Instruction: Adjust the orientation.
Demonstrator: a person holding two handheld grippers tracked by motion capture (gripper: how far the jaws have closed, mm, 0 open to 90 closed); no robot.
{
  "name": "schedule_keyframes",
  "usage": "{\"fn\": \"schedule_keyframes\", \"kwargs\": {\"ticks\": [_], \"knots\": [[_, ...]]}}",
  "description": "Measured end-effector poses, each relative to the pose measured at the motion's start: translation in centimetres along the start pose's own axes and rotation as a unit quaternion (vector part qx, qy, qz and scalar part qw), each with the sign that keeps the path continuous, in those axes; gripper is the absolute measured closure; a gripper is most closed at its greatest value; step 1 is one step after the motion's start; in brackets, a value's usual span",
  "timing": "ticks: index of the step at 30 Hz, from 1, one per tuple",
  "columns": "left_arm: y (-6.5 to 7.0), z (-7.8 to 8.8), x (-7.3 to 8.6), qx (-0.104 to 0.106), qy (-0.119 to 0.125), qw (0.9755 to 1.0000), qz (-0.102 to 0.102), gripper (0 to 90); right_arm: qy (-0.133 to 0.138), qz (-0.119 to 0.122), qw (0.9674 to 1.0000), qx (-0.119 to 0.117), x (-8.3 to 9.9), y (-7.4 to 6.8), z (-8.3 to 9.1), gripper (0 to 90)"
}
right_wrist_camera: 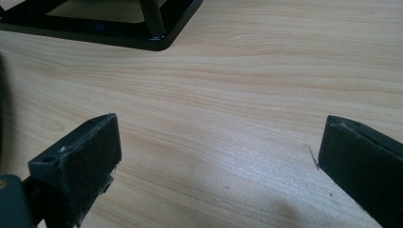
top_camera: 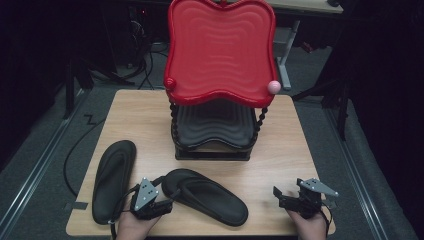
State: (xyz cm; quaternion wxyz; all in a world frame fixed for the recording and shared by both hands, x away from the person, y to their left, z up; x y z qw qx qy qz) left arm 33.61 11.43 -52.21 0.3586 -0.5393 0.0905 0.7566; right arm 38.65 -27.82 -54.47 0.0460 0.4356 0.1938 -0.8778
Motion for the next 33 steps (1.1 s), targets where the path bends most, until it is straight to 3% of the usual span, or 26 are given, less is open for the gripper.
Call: {"fn": "schedule_keyframes", "kwargs": {"ticks": [7,9,12,15,17,21,22,27,28,33], "knots": [[0.2,-0.2,0.0,0.006,-0.005,1.0,-0.001,31.3,0.004,-0.003,1.0,-0.006,0.0,0.0,0.1,0.3],[0.2,-0.1,0.0,0.016,-0.019,0.9997,0.006,32.3,0.004,-0.011,0.9999,-0.01,0.0,0.0,0.0,0.2],[-0.2,0.6,-0.5,0.006,-0.011,0.9999,0.002,32.3,0.003,-0.019,0.9997,-0.015,-0.1,-0.2,0.0,0.1],[-0.8,1.3,-0.6,-0.004,-0.01,0.9999,0.006,32.7,0.014,-0.005,0.9999,0.001,-0.4,-0.1,0.0,0.0],[-1.5,2.1,-0.6,-0.01,-0.01,0.9998,0.016,33.0,0.023,-0.002,0.9997,0.003,-0.8,-0.2,-0.1,0.0],[-3.4,4.5,-0.6,-0.046,0.0,0.9987,0.022,35.0,0.02,-0.001,0.9998,-0.002,-1.3,-0.7,-0.7,0.0],[-3.3,4.8,-0.8,-0.048,0.017,0.9969,0.059,35.9,0.016,0.003,0.9999,-0.004,-1.3,-0.8,-1.0,0.0],[-6.5,7.1,0.3,-0.088,0.005,0.9943,0.06,36.9,0.004,0.023,0.9997,-0.005,-1.3,-1.8,-1.9,0.0],[-7.3,7.6,0.6,-0.099,-0.001,0.9939,0.05,37.1,0.003,0.025,0.9997,-0.004,-1.3,-1.9,-2.0,0.0],[-9.8,9.6,2.0,-0.131,-0.012,0.9892,0.066,37.5,0.004,0.025,0.9997,-0.007,-1.5,-1.9,-2.0,0.0]]}}
Point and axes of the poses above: each handheld gripper's, and its own axes: z roughly backward along the jaws, x roughly out of its underside, y roughly to its right, the point moved 9 cm from there along -z, roughly forward along the jaws, and after that the axes turned 15 degrees about -z, right-handed, at the moved point
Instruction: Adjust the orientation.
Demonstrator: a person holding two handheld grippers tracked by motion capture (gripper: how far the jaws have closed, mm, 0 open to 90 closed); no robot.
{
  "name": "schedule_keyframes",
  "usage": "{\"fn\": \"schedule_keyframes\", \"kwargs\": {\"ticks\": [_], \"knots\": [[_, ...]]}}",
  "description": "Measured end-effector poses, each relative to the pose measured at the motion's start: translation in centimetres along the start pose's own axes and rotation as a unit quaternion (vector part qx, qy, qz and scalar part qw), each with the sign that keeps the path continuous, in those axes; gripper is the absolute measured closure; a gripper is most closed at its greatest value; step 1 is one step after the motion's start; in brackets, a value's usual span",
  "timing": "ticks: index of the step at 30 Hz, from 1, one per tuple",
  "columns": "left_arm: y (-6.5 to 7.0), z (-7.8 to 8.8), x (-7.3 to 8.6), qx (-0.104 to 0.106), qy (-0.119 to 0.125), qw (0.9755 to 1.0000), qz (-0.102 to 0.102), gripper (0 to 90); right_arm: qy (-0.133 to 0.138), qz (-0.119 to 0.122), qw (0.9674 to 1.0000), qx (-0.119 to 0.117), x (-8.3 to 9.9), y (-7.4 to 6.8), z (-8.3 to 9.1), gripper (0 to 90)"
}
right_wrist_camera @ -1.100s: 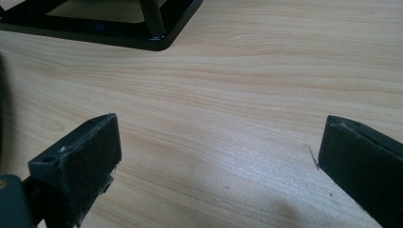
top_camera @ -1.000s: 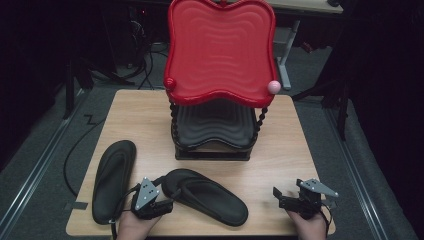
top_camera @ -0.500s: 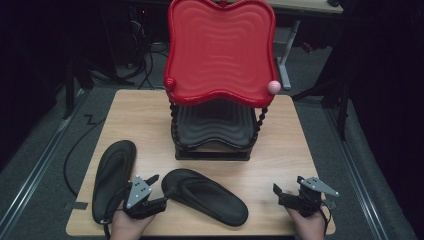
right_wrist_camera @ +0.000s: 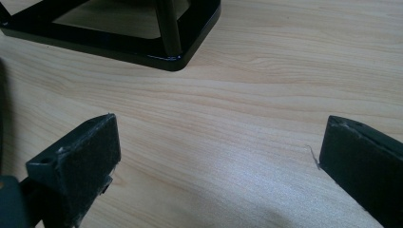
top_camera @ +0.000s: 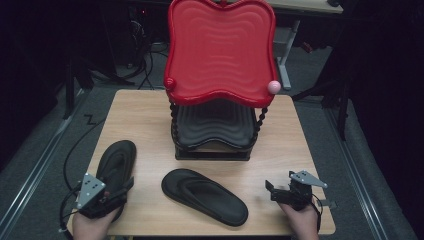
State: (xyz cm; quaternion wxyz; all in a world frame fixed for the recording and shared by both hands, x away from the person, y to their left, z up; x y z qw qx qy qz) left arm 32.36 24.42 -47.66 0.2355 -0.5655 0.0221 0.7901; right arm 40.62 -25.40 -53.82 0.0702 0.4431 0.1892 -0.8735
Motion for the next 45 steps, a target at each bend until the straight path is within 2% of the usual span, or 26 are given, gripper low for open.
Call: {"fn": "schedule_keyframes", "kwargs": {"ticks": [1,2,3,9,15,19,23,26,33,37,43,45], "knots": [[-0.7,0.2,0.3,-0.009,-0.003,1.0,0.002,37.5,0.0,-0.003,1.0,0.0,0.0,0.1,0.0,0.0],[-2.0,0.6,1.0,-0.026,-0.01,0.9996,0.008,37.7,0.0,-0.006,1.0,0.0,-0.1,0.2,0.0,0.0],[-2.0,0.6,1.0,-0.026,-0.01,0.9996,0.008,37.7,0.0,-0.006,1.0,0.0,-0.1,0.2,0.0,0.0],[-5.1,1.5,2.6,-0.063,-0.024,0.997,0.038,37.7,-0.005,-0.004,1.0,-0.002,0.0,0.2,-0.1,0.0],[-6.0,1.5,3.1,-0.076,-0.029,0.9958,0.042,37.7,-0.005,-0.004,1.0,-0.002,0.0,0.3,0.0,0.1],[-6.4,1.0,3.9,-0.103,-0.041,0.9934,0.03,37.6,-0.005,-0.007,1.0,-0.005,0.1,0.3,0.1,0.2],[-6.4,-0.1,5.6,-0.084,-0.076,0.9928,0.04,37.8,-0.009,-0.011,0.9999,-0.005,0.3,0.5,0.0,0.3],[-6.3,-0.5,6.4,-0.083,-0.093,0.9915,0.035,39.7,-0.01,-0.014,0.9998,-0.006,0.3,0.5,0.0,0.4],[-6.3,-1.1,7.9,-0.074,-0.124,0.9888,0.039,44.4,-0.017,-0.008,0.9998,-0.008,0.6,0.3,-0.2,0.4],[-6.3,-1.1,8.3,-0.076,-0.131,0.9878,0.038,52.9,-0.021,-0.009,0.9997,-0.008,0.7,0.3,-0.4,0.4],[-6.1,-1.0,8.3,-0.074,-0.132,0.9879,0.035,69.9,-0.027,-0.01,0.9996,-0.009,0.9,0.2,-0.6,0.5],[-6.1,-1.0,8.3,-0.075,-0.133,0.9876,0.035,71.2,-0.027,-0.01,0.9995,-0.009,1.0,0.2,-0.6,0.5]]}}
Point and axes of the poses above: each handheld gripper's, and its own axes: z roughly backward along the jaws, x roughly out of its underside, y roughly to its right, the point moved 9 cm from there along -z, roughly forward along the jaws, and after that the axes turned 15 degrees about -z, right-handed, at the moved point
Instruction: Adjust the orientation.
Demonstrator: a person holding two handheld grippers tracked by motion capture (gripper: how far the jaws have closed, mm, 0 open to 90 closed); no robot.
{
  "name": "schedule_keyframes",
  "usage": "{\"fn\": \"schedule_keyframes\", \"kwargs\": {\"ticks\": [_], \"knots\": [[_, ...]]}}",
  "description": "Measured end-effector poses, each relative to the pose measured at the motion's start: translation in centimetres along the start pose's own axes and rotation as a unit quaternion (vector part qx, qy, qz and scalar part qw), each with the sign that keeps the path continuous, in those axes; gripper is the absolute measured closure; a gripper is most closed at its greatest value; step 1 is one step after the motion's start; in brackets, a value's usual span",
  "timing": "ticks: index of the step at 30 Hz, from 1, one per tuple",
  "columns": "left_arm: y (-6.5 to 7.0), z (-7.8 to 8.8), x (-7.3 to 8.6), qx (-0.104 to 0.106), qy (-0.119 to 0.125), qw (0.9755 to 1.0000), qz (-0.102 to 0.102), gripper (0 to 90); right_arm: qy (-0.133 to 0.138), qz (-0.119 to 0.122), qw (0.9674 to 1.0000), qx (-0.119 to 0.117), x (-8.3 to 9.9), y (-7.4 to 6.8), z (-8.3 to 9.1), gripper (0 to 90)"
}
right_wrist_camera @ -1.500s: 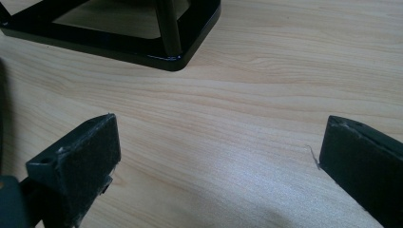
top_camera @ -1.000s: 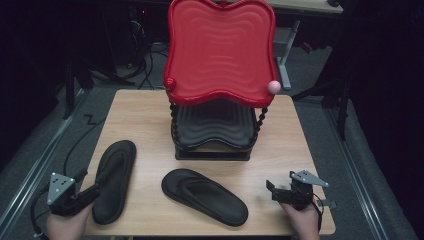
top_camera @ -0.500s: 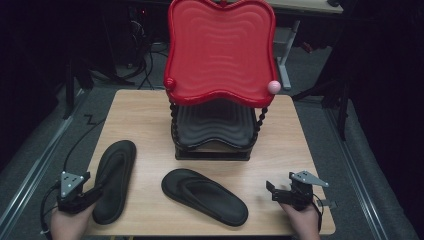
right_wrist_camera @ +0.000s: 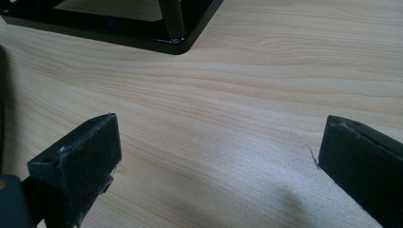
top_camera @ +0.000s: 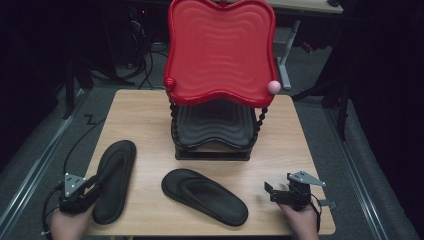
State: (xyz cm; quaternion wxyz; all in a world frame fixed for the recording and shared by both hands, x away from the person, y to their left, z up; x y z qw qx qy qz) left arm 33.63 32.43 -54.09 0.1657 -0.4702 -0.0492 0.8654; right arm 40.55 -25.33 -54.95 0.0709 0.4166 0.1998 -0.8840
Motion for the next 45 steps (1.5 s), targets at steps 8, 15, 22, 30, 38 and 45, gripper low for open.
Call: {"fn": "schedule_keyframes", "kwargs": {"ticks": [8,15,22,30,38,45], "knots": [[0.0,0.0,-0.1,-0.007,-0.001,1.0,-0.002,75.9,-0.001,0.001,1.0,-0.001,0.1,0.0,-0.1,0.6],[0.0,0.2,-0.6,-0.023,0.002,0.9997,-0.005,79.4,-0.003,0.0,1.0,-0.001,0.1,0.0,-0.1,0.7],[-0.1,0.8,-1.4,-0.029,0.028,0.9992,0.005,83.3,-0.003,-0.001,1.0,0.0,0.1,0.0,0.0,0.8],[0.7,1.8,-3.0,-0.021,0.065,0.9976,0.0,83.1,-0.003,0.0,1.0,-0.001,0.0,0.0,0.0,0.8],[2.3,3.2,-5.0,-0.005,0.114,0.9935,-0.005,83.1,-0.003,0.0,1.0,-0.002,0.0,0.1,0.0,0.8],[4.2,4.6,-6.9,0.019,0.152,0.9881,-0.013,83.1,-0.003,0.001,1.0,-0.002,0.0,0.1,0.0,0.8]]}}
Point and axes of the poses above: each handheld gripper's, and its own axes: z roughly backward along the jaws, x roughly out of its underside, y roughly to its right, the point moved 9 cm from there along -z, roughly forward along the jaws, and after that the axes turned 15 degrees about -z, right-handed, at the moved point
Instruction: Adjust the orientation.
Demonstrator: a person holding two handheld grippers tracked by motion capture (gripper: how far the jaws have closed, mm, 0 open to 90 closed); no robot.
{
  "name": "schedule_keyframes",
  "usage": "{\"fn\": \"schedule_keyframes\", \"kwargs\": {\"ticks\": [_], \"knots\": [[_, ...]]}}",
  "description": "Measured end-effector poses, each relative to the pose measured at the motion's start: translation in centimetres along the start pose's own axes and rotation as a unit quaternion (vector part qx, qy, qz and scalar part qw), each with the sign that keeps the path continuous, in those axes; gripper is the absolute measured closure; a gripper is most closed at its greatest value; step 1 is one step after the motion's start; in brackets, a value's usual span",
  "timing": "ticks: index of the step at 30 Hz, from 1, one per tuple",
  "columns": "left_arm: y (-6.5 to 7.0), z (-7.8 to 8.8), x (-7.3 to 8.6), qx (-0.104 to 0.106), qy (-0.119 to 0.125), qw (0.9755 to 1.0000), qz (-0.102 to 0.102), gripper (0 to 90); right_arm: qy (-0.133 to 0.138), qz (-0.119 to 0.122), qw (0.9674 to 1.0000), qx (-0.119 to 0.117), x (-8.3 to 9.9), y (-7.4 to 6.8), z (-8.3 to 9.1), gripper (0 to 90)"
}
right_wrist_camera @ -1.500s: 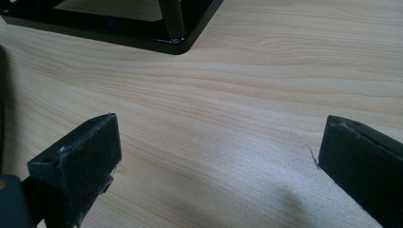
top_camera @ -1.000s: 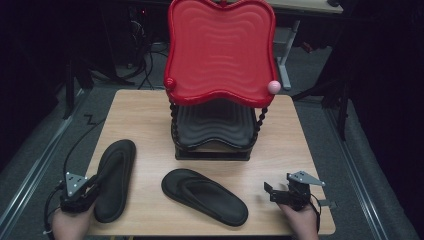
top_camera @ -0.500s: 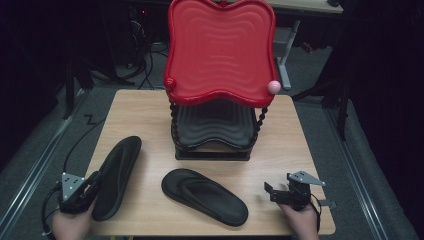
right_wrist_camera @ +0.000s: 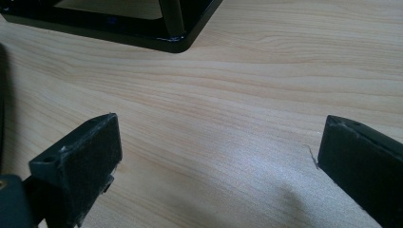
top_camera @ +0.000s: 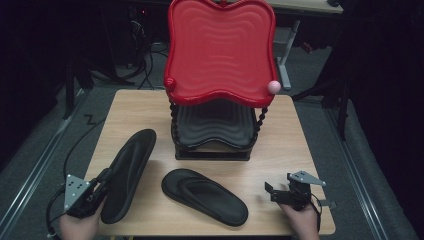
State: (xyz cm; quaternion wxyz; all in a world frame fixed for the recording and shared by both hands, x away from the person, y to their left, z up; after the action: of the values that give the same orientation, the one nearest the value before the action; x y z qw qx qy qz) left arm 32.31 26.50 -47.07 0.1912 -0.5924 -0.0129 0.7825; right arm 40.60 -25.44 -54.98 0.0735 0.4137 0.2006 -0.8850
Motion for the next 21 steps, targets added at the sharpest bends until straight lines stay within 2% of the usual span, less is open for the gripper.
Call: {"fn": "schedule_keyframes", "kwargs": {"ticks": [6,9,18,21], "knots": [[1.4,1.5,-2.5,0.013,0.041,0.999,-0.013,83.3,-0.001,0.001,1.0,0.001,0.0,0.0,0.0,0.8],[2.0,2.0,-3.3,0.019,0.057,0.9981,-0.012,83.3,-0.001,0.0,1.0,0.001,0.0,0.0,0.0,0.8],[4.3,2.7,-4.8,0.047,0.086,0.9951,-0.017,83.4,-0.001,-0.002,1.0,0.0,0.0,0.0,0.0,0.9],[5.4,2.6,-5.1,0.054,0.093,0.9938,-0.026,83.3,-0.006,-0.007,0.9999,-0.004,0.1,0.0,0.0,2.3]]}}
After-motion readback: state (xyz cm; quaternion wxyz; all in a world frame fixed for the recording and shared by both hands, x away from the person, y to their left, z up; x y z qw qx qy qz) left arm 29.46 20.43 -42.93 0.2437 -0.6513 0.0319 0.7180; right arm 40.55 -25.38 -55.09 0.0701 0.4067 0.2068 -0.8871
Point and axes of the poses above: each handheld gripper's, and its own axes: z roughly backward along the jaws, x roughly out of its underside, y roughly to its right, the point moved 9 cm from there along -z, roughly forward along the jaws, and after that the axes turned 15 degrees about -z, right-handed, at the moved point
